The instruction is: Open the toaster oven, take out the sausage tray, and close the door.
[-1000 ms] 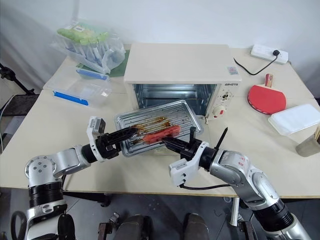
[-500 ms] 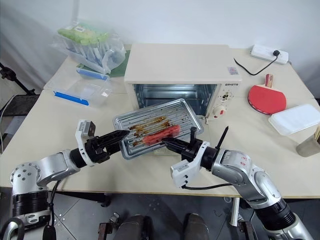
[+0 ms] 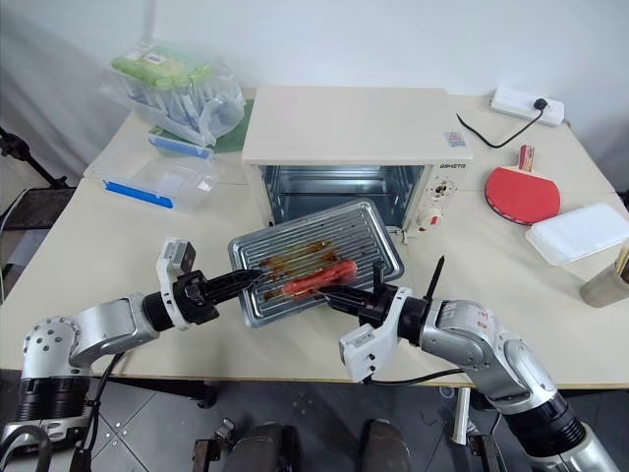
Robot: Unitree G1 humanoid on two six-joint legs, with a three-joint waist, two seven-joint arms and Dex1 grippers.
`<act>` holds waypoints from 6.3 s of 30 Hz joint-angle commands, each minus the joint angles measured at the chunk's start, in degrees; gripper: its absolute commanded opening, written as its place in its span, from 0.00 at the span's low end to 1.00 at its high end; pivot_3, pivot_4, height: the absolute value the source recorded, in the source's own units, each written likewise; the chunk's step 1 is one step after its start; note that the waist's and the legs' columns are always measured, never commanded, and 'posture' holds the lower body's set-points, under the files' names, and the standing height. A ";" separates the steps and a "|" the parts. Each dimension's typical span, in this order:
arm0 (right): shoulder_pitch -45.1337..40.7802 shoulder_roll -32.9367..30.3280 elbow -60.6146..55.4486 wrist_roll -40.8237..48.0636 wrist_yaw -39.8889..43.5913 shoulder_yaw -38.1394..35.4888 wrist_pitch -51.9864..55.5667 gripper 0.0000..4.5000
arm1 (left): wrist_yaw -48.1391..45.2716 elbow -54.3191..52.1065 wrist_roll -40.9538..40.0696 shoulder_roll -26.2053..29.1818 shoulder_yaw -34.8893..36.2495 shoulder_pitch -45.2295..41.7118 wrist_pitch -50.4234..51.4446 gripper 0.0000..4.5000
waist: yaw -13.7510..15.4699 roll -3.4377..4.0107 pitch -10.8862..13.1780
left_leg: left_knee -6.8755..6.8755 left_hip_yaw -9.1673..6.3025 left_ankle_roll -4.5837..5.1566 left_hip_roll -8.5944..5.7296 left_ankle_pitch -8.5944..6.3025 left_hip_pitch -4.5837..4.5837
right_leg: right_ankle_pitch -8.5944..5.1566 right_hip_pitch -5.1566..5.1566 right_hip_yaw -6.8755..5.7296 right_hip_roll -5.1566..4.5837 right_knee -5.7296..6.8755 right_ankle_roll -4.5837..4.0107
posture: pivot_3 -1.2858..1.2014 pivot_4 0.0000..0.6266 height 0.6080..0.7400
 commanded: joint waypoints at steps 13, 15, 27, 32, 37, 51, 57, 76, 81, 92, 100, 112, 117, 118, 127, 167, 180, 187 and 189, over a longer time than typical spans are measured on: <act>-3.61 1.03 0.60 8.34 4.77 2.19 0.18 0.29 | 1.51 -2.83 -1.84 -1.01 0.75 2.76 -0.60 0.00 | 0.03 0.00 0.00 | -0.02 0.06 0.00 0.02 0.00 0.10 | 0.00 0.04 0.08 0.04 -0.02 0.00 | 0.52 0.24 1.00; -4.18 0.40 1.01 10.96 6.86 2.51 0.93 0.44 | 1.30 -2.75 -1.84 -1.37 1.04 2.76 -0.52 0.00 | 0.03 0.00 0.00 | -0.02 0.07 0.00 0.01 0.00 0.10 | 0.00 0.05 0.08 0.04 -0.02 0.00 | 0.52 0.24 1.00; -6.96 -2.81 -0.11 28.59 20.43 1.95 11.25 0.99 | 2.02 -1.51 -1.84 -3.55 3.84 5.86 1.10 0.00 | 0.03 0.00 0.00 | -0.09 0.08 0.01 0.04 -0.01 0.27 | 0.00 0.23 0.10 0.07 -0.12 -0.01 | 0.52 0.24 1.00; -8.96 -3.96 -0.31 32.98 24.55 1.05 16.36 0.99 | 2.47 -2.03 -1.84 -3.12 4.54 7.73 1.97 0.00 | 0.03 0.00 0.00 | -0.10 0.08 0.00 0.04 -0.01 0.27 | 0.00 0.22 0.10 0.07 -0.13 -0.01 | 0.52 0.24 1.00; -10.10 -8.51 -1.32 45.90 32.94 -2.35 28.66 0.99 | 0.17 -3.14 -1.84 -1.36 5.78 10.36 3.56 0.00 | 0.15 0.00 0.00 | -0.10 0.07 0.02 0.04 -0.03 0.27 | 0.00 0.29 0.09 0.07 -0.28 -0.01 | 0.52 0.24 1.00; -19.28 -16.58 25.03 50.97 50.79 -9.19 36.44 0.99 | -7.38 -17.97 -1.84 -2.25 13.01 30.85 -3.45 0.00 | 0.05 0.02 0.01 | -0.16 0.15 0.04 0.14 -0.24 0.31 | -0.03 0.52 0.13 0.15 -0.87 -0.06 | 0.52 0.24 1.00; -23.31 -13.94 42.55 45.44 53.17 -8.44 27.50 0.66 | -7.77 -26.06 -1.84 -7.92 16.52 41.24 -11.50 0.00 | -0.12 0.06 0.03 | -0.14 0.18 0.00 0.16 -0.27 0.34 | -0.04 0.55 0.14 0.15 -1.13 -0.08 | 0.52 0.24 1.00; -28.76 -6.57 63.39 35.55 53.58 -6.04 15.70 0.01 | -7.47 -33.95 -1.84 -16.60 20.84 55.24 -24.02 0.00 | -0.13 0.23 0.11 | -0.06 0.15 0.00 0.20 -0.32 0.35 | -0.07 0.67 0.07 0.19 -1.33 -0.13 | 0.52 0.24 1.00; -27.45 -4.64 59.03 37.88 53.61 -7.14 20.14 0.01 | -6.06 -32.97 -1.84 -18.71 22.91 55.25 -25.00 0.00 | -0.15 0.25 0.11 | -0.07 0.14 -0.02 0.26 -0.36 0.35 | -0.07 0.68 0.05 0.22 -1.35 -0.14 | 0.52 0.24 1.00; -25.61 -4.86 51.74 40.94 53.01 -8.78 26.79 0.01 | -5.67 -27.71 -1.84 -20.80 30.59 53.50 -22.12 0.00 | -0.27 0.27 0.12 | -0.06 0.17 0.00 0.33 -0.45 0.35 | -0.08 0.68 0.04 0.29 -1.41 -0.15 | 0.52 0.24 1.00; -31.26 -4.97 51.03 42.84 52.48 -11.16 30.28 0.01 | -5.59 -24.10 -1.84 -22.03 32.59 53.39 -18.32 0.00 | -0.69 0.29 0.14 | -0.05 0.26 0.00 0.40 -0.50 0.34 | -0.09 0.62 0.07 0.34 -1.40 -0.18 | 0.52 0.24 1.00; -41.24 -3.21 57.95 41.81 52.98 -11.24 28.13 0.01 | -5.76 -20.84 -1.84 -18.34 30.67 51.10 -12.96 0.00 | -1.13 0.29 0.13 | -0.03 0.33 0.02 0.61 -0.65 0.32 | -0.10 0.62 0.08 0.35 -1.44 -0.19 | 0.52 0.24 1.00; -41.96 -3.14 56.11 42.38 52.22 -11.69 29.64 0.01 | -8.18 -18.61 -1.84 -11.02 26.21 50.27 -7.76 0.00 | -1.44 0.29 0.13 | -0.04 0.34 -0.01 0.58 -0.66 0.32 | -0.10 0.58 0.07 0.42 -1.39 -0.19 | 0.52 0.24 1.00; -41.53 -3.44 54.92 42.78 52.68 -11.66 30.67 0.01 | -8.44 -18.01 -1.84 -9.49 25.19 49.86 -6.92 0.00 | -1.48 0.30 0.13 | -0.04 0.35 -0.01 0.61 -0.66 0.33 | -0.10 0.58 0.08 0.42 -1.35 -0.19 | 0.52 0.24 1.00; -28.62 -9.20 40.00 44.06 52.29 -12.09 38.06 0.01 | -9.35 -10.48 -1.84 4.22 15.42 36.69 -1.38 0.00 | -0.59 0.31 0.13 | -0.05 0.50 -0.07 0.73 -0.70 0.28 | -0.10 0.34 0.19 0.45 -1.01 -0.19 | 0.52 0.24 1.00; 0.04 -11.39 30.33 57.94 51.79 -27.54 34.34 0.93 | -28.96 36.39 47.91 -9.62 -11.91 -31.41 17.63 0.00 | 3.15 0.32 0.11 | 0.23 1.43 0.12 0.12 -0.45 0.38 | 0.11 0.21 0.88 0.32 -0.56 0.20 | 0.52 0.24 1.00; -1.85 -11.31 31.89 57.25 51.46 -26.51 33.79 1.00 | -29.99 38.41 63.23 -11.26 -9.23 -32.54 17.48 0.57 | 3.02 0.34 0.10 | 0.33 1.28 0.12 0.14 -0.48 0.48 | 0.12 0.44 0.74 0.29 -0.59 0.22 | 0.52 0.24 1.00; -3.23 -11.12 32.97 56.33 51.72 -25.93 33.49 1.00 | -29.47 35.05 66.41 -6.89 -8.30 -32.42 20.61 0.98 | 2.22 0.28 0.06 | 0.36 1.17 0.08 0.21 -0.51 0.82 | 0.12 0.80 0.73 0.29 -0.59 0.21 | 0.52 0.24 1.00; -3.61 -11.25 33.36 56.07 52.16 -25.67 33.44 1.00 | -30.67 30.50 65.44 -2.33 -8.86 -31.38 21.85 1.00 | 1.38 0.24 0.08 | 0.22 1.04 0.07 0.23 -0.51 0.95 | 0.12 0.81 0.82 0.29 -0.56 0.21 | 0.52 0.24 1.00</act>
